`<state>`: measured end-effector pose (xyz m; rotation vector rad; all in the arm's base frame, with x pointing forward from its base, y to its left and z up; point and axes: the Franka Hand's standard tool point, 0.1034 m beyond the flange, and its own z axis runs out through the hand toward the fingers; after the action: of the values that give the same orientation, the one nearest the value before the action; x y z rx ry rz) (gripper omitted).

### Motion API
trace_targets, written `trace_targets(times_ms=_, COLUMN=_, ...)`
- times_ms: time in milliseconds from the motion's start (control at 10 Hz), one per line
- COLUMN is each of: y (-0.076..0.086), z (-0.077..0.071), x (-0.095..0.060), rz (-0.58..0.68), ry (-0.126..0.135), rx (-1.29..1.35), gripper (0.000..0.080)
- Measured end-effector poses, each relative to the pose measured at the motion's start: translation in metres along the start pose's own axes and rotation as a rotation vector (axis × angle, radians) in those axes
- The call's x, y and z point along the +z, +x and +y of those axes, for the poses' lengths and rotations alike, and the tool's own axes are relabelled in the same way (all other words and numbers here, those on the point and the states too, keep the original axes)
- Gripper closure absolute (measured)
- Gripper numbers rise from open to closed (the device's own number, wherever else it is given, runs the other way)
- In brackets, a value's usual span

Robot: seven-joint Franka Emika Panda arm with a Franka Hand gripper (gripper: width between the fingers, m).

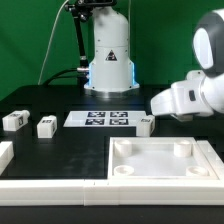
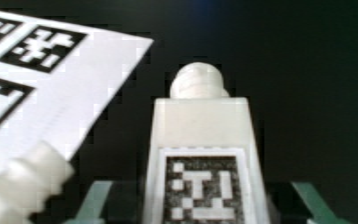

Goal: Assemble one leg

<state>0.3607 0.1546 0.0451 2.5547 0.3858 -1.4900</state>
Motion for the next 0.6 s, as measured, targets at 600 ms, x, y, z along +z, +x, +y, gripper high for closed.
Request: trace_targets(times_ms=600, y=-0.007, z=0.014, x=-0.027, rz=0.105, ry=0.025, rx=0.011, gripper=0.0508)
